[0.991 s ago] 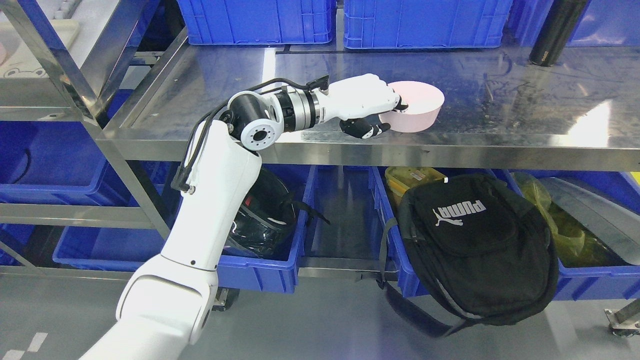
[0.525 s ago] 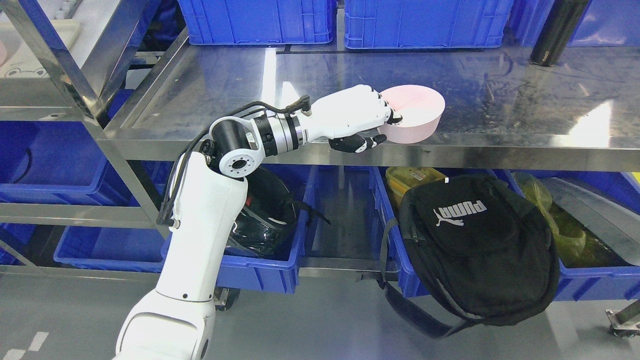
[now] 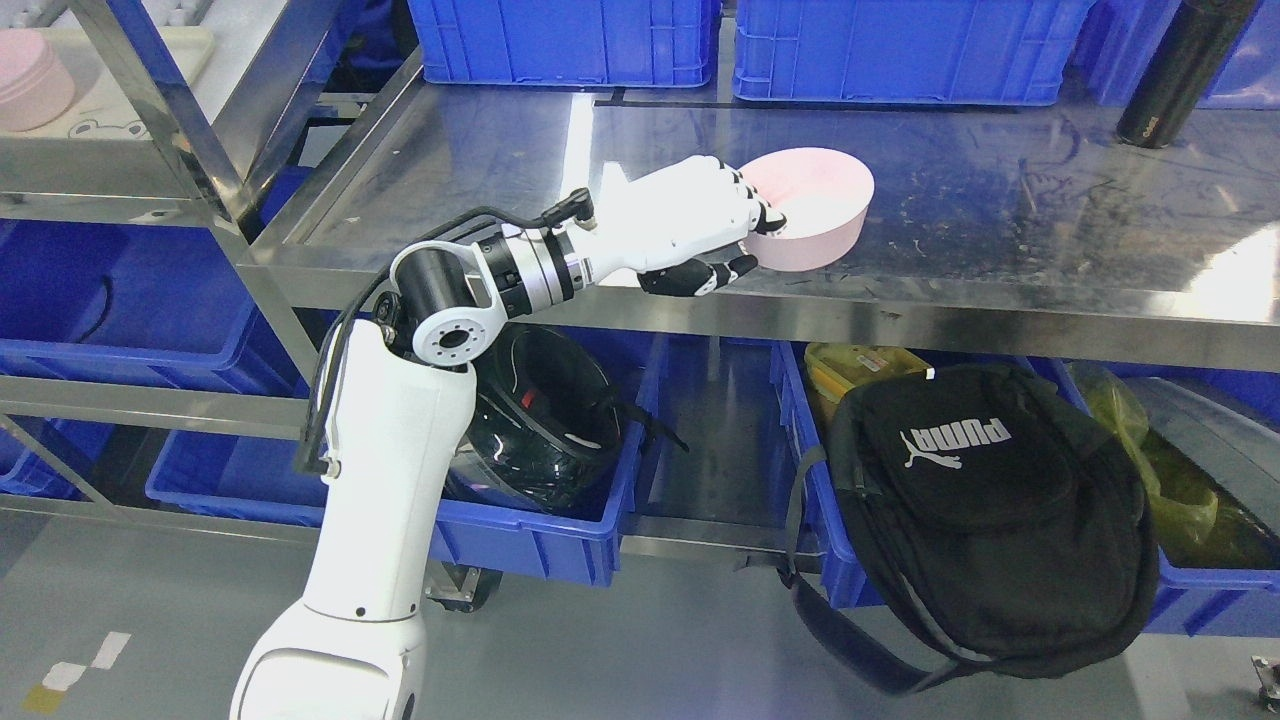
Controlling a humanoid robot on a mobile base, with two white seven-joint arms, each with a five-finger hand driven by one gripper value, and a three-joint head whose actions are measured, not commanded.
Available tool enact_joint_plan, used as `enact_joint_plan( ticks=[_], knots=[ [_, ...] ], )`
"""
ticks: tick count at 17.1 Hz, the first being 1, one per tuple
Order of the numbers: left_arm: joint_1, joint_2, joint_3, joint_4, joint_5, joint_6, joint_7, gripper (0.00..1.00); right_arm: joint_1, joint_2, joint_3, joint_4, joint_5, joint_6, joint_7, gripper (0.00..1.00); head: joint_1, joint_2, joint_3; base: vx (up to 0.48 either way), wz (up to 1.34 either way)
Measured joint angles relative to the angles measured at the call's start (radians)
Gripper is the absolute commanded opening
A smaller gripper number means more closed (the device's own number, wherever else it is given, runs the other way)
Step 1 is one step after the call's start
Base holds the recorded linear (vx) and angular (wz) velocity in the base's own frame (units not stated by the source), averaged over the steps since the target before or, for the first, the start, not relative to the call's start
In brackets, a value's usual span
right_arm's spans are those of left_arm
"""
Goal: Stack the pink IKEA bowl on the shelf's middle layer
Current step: 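Hold the pink bowl in the left hand while the robot drives to another shelf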
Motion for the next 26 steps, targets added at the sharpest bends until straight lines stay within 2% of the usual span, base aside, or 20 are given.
enact_joint_plan(
  ticks=[6, 21, 26],
  knots=[
    [0.012, 0.0, 0.011, -0.02, 0.0, 0.003, -0.002, 0.01, 0.0, 0.0, 0.0, 0.0, 0.0, 0.0, 0.0, 1.0, 0.0, 0.0, 0.0, -0.011, 0.39],
    [0.046, 0.0, -0.031, -0.038, -0.001, 0.007, 0.001, 0.02, 0.0, 0.0, 0.0, 0.0, 0.0, 0.0, 0.0, 1.0, 0.0, 0.0, 0.0, -0.047, 1.13],
    [0.054, 0.0, -0.043, -0.04, 0.0, 0.006, 0.001, 0.03, 0.0, 0.0, 0.0, 0.0, 0.0, 0.0, 0.0, 1.0, 0.0, 0.0, 0.0, 0.025, 0.58]
  ],
)
